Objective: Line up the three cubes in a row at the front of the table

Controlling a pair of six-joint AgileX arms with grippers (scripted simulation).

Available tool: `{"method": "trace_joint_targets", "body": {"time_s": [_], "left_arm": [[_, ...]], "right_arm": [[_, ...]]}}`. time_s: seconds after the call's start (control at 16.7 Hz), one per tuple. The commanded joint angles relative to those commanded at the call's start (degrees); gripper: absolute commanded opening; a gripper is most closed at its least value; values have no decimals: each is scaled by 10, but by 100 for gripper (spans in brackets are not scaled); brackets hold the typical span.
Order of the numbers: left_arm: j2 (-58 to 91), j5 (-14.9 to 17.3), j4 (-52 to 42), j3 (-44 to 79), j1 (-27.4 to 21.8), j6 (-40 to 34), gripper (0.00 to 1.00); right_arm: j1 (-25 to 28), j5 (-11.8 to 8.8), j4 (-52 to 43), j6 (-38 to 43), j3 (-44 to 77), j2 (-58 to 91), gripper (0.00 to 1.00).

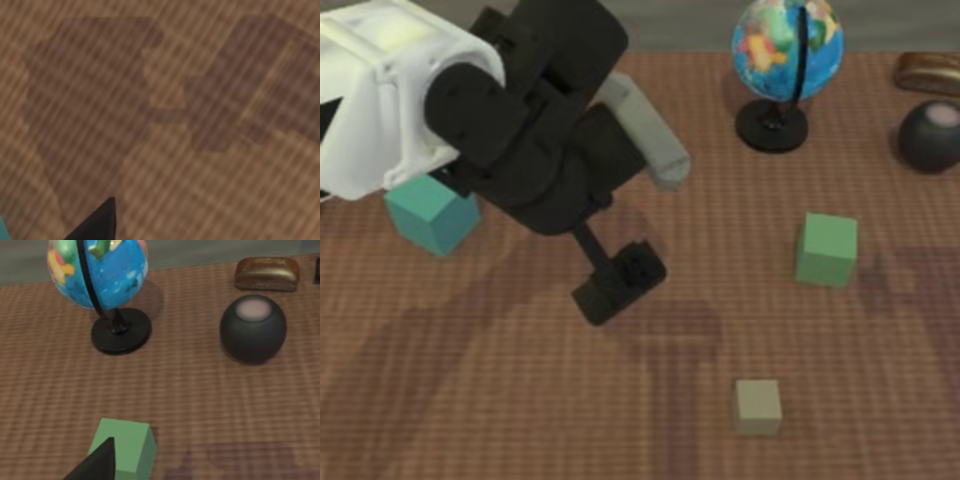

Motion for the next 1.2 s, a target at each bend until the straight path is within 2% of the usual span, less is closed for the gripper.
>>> {"method": "trace_joint_targets", "body": {"time_s": [0.42, 0.66, 0.96, 1.2], "left_arm": [[-455, -5, 215, -384, 205, -110, 100], [-665, -3, 330, -562, 299, -160, 100], [-841, 2, 442, -699, 378, -207, 100], [-896, 5, 478, -735, 400, -222, 100]], "right_arm": [[61, 0, -234, 100, 338, 468, 100], [91, -1, -345, 149, 505, 670, 100], [118, 1, -433, 191, 660, 846, 100], [125, 2, -458, 204, 707, 893, 100]]}}
